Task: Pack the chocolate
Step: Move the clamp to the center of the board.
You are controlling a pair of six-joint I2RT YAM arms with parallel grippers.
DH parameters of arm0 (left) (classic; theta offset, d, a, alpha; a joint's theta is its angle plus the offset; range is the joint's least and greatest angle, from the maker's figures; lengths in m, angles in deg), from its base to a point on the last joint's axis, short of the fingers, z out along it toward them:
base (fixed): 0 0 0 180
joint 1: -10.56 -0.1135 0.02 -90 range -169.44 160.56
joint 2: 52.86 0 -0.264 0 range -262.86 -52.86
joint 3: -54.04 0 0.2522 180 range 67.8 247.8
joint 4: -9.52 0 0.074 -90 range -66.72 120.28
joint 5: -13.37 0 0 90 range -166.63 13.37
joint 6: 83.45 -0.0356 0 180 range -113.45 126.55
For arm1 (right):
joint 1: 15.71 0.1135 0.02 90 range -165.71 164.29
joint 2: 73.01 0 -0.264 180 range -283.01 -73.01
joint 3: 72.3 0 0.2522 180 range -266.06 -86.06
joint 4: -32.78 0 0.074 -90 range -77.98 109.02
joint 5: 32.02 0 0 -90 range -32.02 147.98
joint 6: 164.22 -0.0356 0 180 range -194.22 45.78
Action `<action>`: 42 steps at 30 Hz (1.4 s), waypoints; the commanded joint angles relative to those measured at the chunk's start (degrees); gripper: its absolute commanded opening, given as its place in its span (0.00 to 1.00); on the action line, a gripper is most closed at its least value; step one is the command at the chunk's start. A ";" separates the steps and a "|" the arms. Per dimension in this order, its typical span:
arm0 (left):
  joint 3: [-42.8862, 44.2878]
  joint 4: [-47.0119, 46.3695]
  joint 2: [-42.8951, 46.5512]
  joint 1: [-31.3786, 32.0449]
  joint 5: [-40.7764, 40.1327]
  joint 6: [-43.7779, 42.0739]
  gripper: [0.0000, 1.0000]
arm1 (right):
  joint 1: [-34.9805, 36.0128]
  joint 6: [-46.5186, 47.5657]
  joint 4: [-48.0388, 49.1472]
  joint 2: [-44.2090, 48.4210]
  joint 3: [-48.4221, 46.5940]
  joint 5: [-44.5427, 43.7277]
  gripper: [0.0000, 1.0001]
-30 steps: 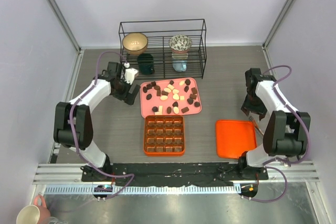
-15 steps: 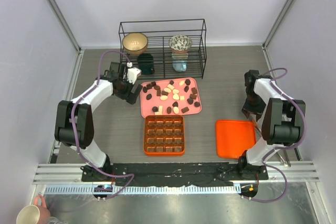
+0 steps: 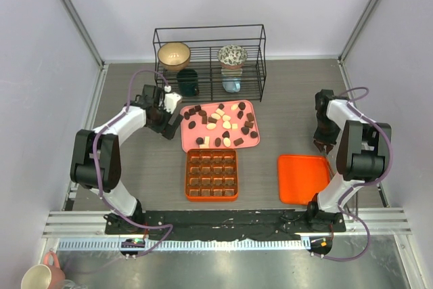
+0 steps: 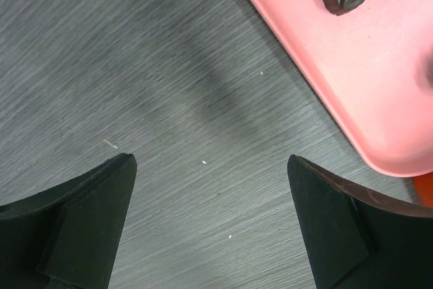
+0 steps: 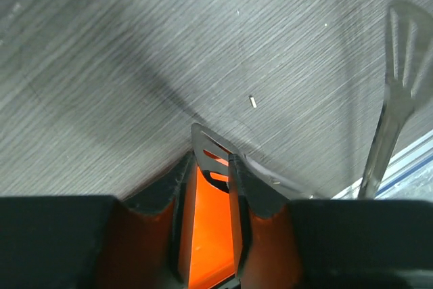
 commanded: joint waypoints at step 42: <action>-6.72 -1.66 8.30 -3.03 0.62 -1.28 1.00 | 17.88 7.82 3.31 -19.63 -34.25 2.81 0.41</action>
